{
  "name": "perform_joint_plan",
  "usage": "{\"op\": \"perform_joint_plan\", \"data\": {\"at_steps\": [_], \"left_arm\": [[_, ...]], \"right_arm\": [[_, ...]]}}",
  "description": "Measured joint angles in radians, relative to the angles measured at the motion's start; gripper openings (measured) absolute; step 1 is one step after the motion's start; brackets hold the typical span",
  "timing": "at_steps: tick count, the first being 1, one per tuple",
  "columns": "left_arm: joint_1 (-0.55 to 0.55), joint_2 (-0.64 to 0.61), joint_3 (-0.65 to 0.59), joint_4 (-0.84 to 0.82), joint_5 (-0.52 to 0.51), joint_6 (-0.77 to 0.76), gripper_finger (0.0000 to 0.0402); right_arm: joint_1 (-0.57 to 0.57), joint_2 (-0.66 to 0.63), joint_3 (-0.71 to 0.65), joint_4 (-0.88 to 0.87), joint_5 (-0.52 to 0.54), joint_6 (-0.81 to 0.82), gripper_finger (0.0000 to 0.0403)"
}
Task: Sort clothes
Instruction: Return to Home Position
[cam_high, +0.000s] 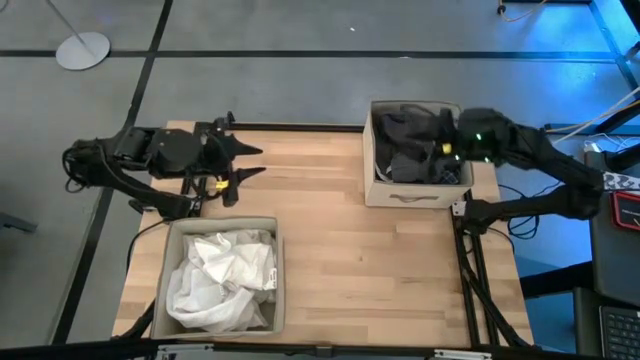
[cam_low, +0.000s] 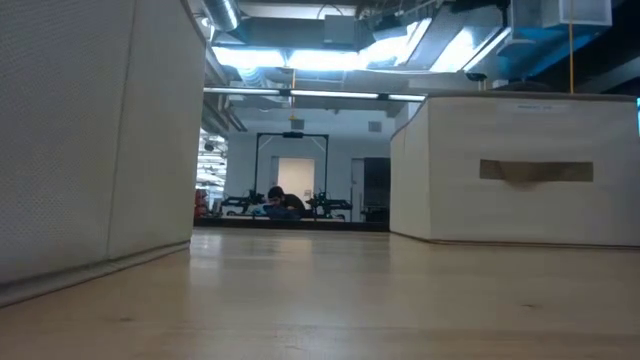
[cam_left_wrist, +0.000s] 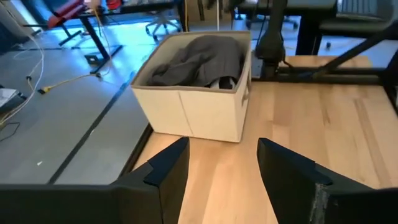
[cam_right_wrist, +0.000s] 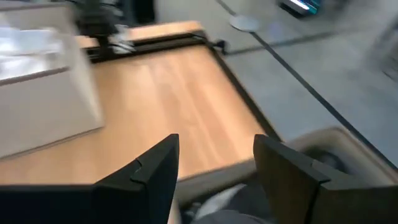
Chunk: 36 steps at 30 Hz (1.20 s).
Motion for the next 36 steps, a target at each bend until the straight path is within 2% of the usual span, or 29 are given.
{"op": "perform_joint_plan", "data": {"at_steps": [4,9,17,21,26,31,36], "left_arm": [[0.000,-0.118,-0.160,0.115,0.001,-0.013,0.0167],[0.000,-0.257,-0.347,0.239,0.003,-0.021,0.0148],[0.000,-0.436,-0.674,0.500,0.008,-0.008,0.0091],[0.000,-0.519,-0.844,0.687,0.072,0.055,0.0064],[0.001,-0.630,-1.000,0.853,0.130,0.099,0.0042],[0.001,-0.722,-1.104,0.870,0.153,0.076,0.0030],[0.001,-0.809,-1.163,0.869,0.155,0.057,0.0029]], "right_arm": [[0.105,-0.097,-0.132,0.109,-0.030,0.002,0.0209],[0.210,-0.214,-0.352,0.330,-0.054,0.004,0.0209],[0.331,-0.417,-0.725,0.695,-0.055,0.023,0.0209],[0.372,-0.486,-0.874,0.864,-0.056,0.041,0.0209],[0.417,-0.548,-0.969,0.957,-0.054,0.076,0.0209],[0.466,-0.573,-1.010,0.996,-0.048,0.099,0.0209],[0.498,-0.572,-1.030,0.993,0.022,0.099,0.0209]]}}
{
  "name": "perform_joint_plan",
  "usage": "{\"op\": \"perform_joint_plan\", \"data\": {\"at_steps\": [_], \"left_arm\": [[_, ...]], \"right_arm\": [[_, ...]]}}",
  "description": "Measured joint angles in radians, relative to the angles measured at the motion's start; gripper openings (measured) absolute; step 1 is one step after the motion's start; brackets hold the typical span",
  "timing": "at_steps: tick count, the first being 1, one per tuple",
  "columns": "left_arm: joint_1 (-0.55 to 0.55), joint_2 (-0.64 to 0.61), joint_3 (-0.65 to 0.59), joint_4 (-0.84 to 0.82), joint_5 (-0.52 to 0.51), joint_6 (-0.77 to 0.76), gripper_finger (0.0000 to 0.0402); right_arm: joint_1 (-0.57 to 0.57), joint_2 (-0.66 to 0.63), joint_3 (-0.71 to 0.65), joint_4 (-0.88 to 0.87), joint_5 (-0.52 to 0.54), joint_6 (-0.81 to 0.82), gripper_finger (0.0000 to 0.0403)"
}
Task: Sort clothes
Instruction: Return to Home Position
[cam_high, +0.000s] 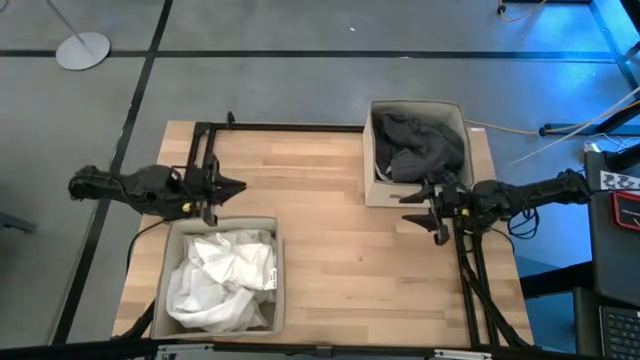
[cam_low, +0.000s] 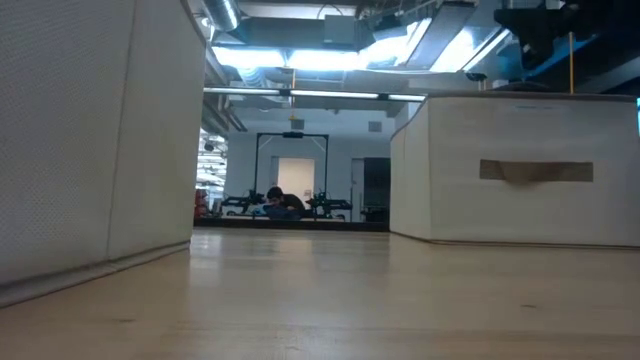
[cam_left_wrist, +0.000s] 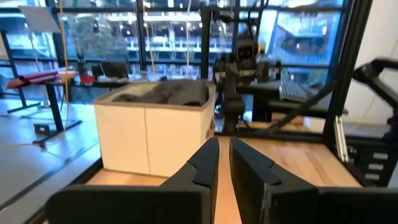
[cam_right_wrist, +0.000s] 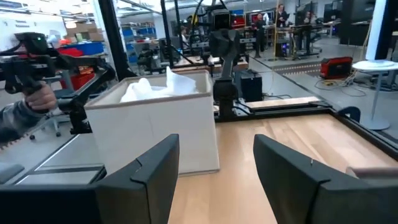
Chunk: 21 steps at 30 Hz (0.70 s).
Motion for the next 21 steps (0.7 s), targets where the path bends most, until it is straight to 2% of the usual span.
{"op": "perform_joint_plan", "data": {"at_steps": [11,17,21], "left_arm": [[0.000,-0.121,-0.064,-0.018,0.000,-0.001,0.0029],[0.000,-0.129,-0.065,-0.037,-0.004,-0.001,0.0029],[0.000,-0.130,-0.065,-0.039,-0.008,-0.006,0.0029]], "right_arm": [[0.004,-0.020,-0.095,0.026,-0.031,-0.027,0.0209],[0.003,-0.104,-0.208,0.121,-0.030,-0.060,0.0209],[0.003,-0.180,-0.245,0.125,-0.022,-0.082,0.0209]]}}
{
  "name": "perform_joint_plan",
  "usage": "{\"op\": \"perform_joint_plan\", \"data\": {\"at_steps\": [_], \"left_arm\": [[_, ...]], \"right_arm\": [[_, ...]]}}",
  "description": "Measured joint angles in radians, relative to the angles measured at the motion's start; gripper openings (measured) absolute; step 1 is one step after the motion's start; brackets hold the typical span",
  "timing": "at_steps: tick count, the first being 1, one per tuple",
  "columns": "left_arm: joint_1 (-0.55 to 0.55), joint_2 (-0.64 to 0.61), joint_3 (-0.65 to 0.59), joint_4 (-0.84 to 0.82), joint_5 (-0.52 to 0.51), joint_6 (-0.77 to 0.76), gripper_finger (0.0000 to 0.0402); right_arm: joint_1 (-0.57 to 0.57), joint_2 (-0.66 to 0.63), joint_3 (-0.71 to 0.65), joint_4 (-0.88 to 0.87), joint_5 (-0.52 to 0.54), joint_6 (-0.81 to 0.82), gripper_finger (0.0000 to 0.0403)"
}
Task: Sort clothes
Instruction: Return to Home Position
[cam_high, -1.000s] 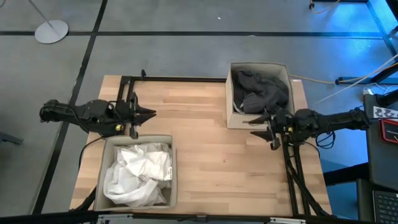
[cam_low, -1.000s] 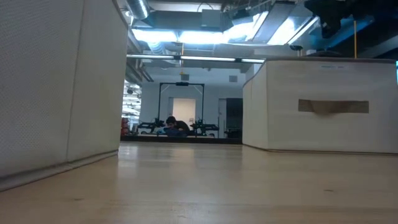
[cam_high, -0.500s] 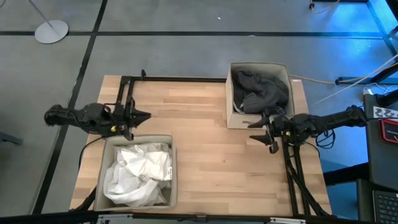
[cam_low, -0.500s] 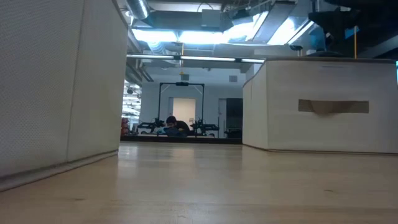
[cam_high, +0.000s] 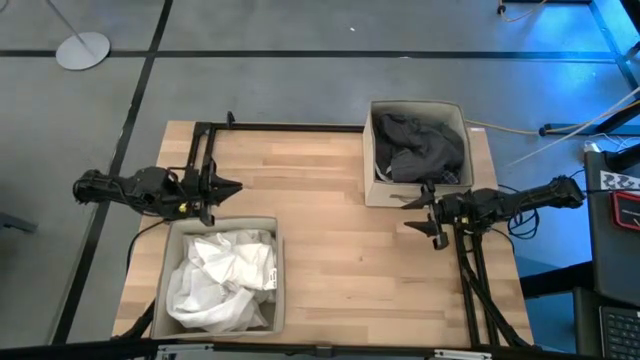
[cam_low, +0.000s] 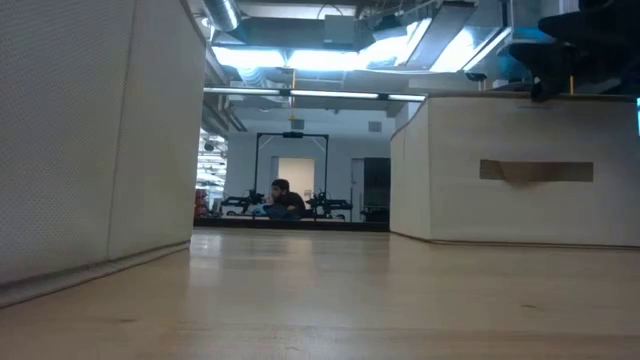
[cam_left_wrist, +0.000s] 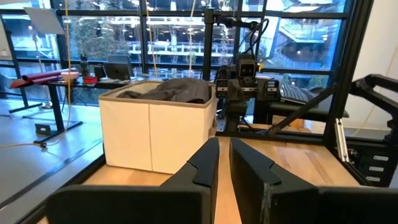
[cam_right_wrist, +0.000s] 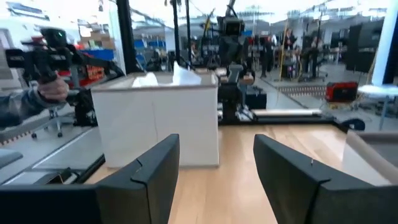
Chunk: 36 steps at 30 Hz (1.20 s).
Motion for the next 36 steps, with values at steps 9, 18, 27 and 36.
{"op": "perform_joint_plan", "data": {"at_steps": [9,18,27,36], "left_arm": [[0.000,0.000,0.000,0.000,-0.027,-0.006,0.0029],[0.000,-0.001,0.001,-0.003,-0.072,-0.014,0.0029],[0.000,-0.011,-0.058,0.063,0.001,-0.033,0.0029],[0.034,-0.114,-0.226,0.118,0.004,-0.062,0.0029]], "right_arm": [[0.000,-0.130,-0.090,0.032,-0.152,-0.019,0.0209],[0.000,-0.146,-0.100,0.006,-0.003,-0.054,0.0209],[0.000,-0.145,-0.101,-0.027,0.042,-0.025,0.0209],[0.000,-0.145,-0.102,-0.029,0.041,-0.019,0.0209]]}}
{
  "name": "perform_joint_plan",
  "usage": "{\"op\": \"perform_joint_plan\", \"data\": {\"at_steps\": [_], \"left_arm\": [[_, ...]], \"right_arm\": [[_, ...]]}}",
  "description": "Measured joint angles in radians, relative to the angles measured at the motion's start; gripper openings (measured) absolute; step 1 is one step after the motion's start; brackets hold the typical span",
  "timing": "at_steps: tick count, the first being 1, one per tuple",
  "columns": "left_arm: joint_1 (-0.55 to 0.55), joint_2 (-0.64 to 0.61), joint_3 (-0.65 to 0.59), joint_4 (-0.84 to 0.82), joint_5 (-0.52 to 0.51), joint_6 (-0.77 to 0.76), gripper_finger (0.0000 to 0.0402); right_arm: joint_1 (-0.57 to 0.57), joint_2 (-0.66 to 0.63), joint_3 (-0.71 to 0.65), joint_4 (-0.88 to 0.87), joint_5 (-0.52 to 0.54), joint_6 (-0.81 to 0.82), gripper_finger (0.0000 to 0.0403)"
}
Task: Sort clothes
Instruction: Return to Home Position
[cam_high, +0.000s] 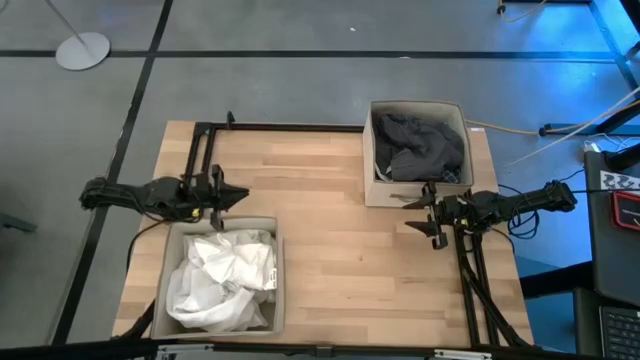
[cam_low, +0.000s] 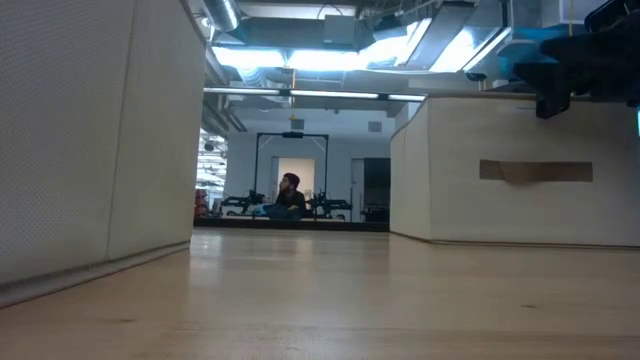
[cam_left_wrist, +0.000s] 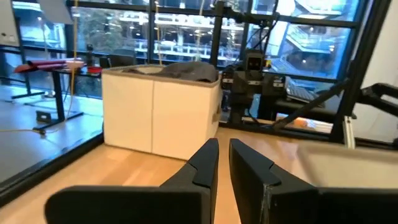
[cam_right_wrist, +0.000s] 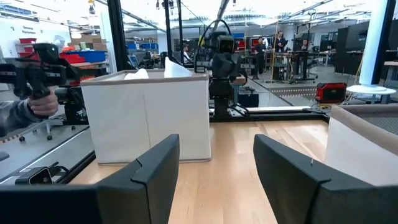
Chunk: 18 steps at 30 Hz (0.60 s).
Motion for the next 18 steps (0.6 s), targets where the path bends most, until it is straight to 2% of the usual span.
{"op": "perform_joint_plan", "data": {"at_steps": [3,9,18], "left_arm": [[0.021,-0.055,-0.053,-0.004,0.000,0.000,0.0029],[0.070,-0.057,-0.113,0.064,0.028,-0.035,0.0029],[0.077,-0.057,-0.113,0.055,0.110,-0.018,0.0029]], "right_arm": [[0.000,0.000,0.000,0.000,0.000,0.000,0.0209],[0.000,0.002,-0.001,0.000,-0.002,0.000,0.0209],[0.000,0.002,-0.001,-0.034,-0.016,0.000,0.0209]]}}
